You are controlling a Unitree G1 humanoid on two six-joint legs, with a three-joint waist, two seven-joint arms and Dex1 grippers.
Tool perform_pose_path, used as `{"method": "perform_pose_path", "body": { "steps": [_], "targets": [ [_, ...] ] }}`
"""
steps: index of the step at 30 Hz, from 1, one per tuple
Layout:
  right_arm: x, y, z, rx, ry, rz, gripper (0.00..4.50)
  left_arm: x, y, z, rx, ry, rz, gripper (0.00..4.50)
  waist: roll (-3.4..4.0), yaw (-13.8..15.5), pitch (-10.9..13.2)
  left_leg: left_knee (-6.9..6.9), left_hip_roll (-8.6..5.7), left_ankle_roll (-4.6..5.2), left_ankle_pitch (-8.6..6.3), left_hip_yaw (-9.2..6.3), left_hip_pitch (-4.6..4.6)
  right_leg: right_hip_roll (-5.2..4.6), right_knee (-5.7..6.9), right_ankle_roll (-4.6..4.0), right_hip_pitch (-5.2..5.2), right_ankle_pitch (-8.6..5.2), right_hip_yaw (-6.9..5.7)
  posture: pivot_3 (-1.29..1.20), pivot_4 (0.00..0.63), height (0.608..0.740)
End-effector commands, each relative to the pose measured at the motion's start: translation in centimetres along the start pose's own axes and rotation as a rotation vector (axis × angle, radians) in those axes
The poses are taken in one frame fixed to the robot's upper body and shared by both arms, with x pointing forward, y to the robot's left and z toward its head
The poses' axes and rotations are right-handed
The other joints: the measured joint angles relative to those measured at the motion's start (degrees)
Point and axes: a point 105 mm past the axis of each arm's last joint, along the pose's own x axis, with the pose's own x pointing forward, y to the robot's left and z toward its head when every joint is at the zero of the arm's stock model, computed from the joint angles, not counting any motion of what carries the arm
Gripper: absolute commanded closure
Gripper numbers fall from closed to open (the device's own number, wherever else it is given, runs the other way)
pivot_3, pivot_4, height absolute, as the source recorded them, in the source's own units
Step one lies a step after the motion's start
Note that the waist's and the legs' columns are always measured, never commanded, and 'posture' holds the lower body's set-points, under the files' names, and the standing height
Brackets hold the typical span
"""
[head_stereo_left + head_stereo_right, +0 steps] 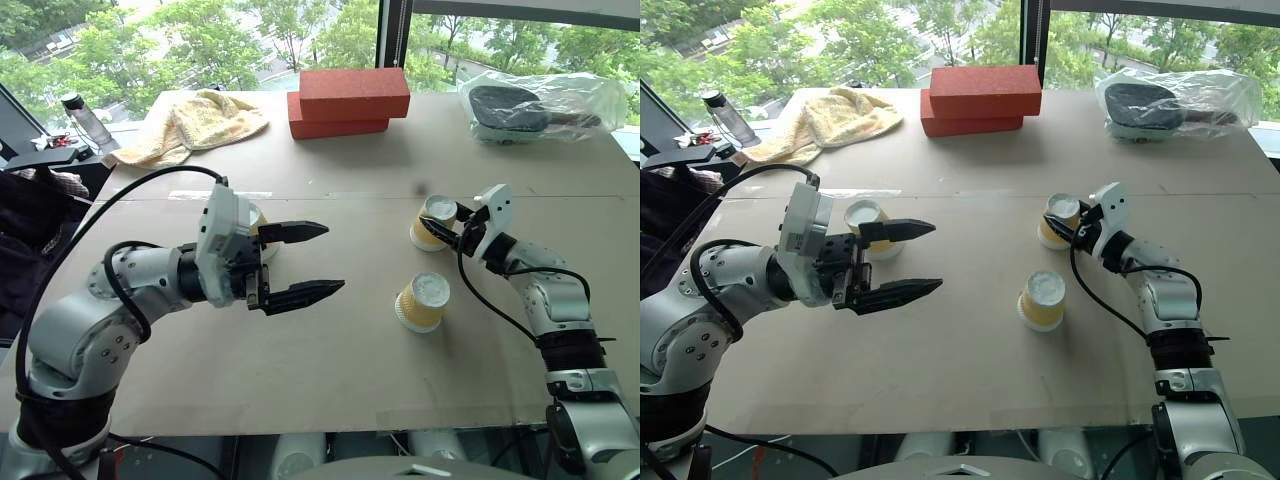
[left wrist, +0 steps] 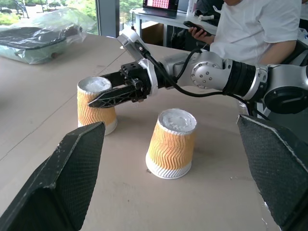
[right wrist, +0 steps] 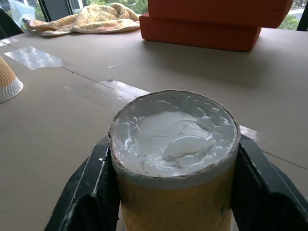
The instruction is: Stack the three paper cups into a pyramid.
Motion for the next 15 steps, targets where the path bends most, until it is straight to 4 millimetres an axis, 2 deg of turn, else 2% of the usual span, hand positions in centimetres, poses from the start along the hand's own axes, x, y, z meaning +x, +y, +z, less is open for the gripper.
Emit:
{"method": "perform_pose_path", "body": {
  "steps": [1, 5, 9, 12, 15],
  "targets": [
    [-0.5, -0.4, 2.6, -0.053, -0.093, -0.015, 2.36, -0.1, -0.4, 0.5, 0.035, -0.004, -0.019, 0.0, 0.0, 0.0, 0.0, 0.0, 0.0, 0.0, 0.0, 0.0, 0.0, 0.0, 0.0, 0.0, 0.0, 0.0, 0.0, 0.0, 0.15, 0.73],
    [-2.7, -0.6, 2.8, -0.061, -0.105, -0.031, 2.36, 0.0, -0.5, 0.5, 0.039, 0.0, -0.033, 0.0, 0.01, 0.29, 0.02, -0.01, 0.0, 0.0, 0.0, -0.02, -0.02, -0.01, -0.01, 0.0, 0.0, 0.0, -0.01, 0.0, 0.15, 0.73],
    [-6.5, 0.6, 2.6, -0.07, -0.092, -0.004, 2.36, 0.0, -0.6, 0.3, 0.038, 0.009, -0.045, 0.0, 0.01, 0.65, 0.03, -0.02, -0.02, 0.0, -0.01, -0.05, -0.07, -0.06, -0.06, 0.01, 0.01, 0.0, -0.01, 0.0, 0.15, 0.73],
    [-9.8, 1.8, 1.5, -0.087, -0.029, 0.012, 2.36, -0.1, -0.7, 0.1, 0.029, 0.016, -0.054, 0.0, 0.03, 0.6, 0.04, -0.04, -0.02, 0.01, -0.01, -0.04, -0.04, -0.06, -0.05, 0.01, 0.02, -0.01, 0.01, 0.0, 0.15, 0.73],
    [-12.1, 2.8, 0.3, -0.086, 0.029, 0.03, 2.36, -0.1, -0.6, -0.1, 0.024, 0.021, -0.061, 0.0, 0.03, 0.37, 0.05, -0.06, -0.02, 0.08, -0.05, -0.04, 0.04, -0.03, -0.05, 0.01, 0.07, -0.01, 0.03, 0.0, 0.15, 0.73]
  ]
}}
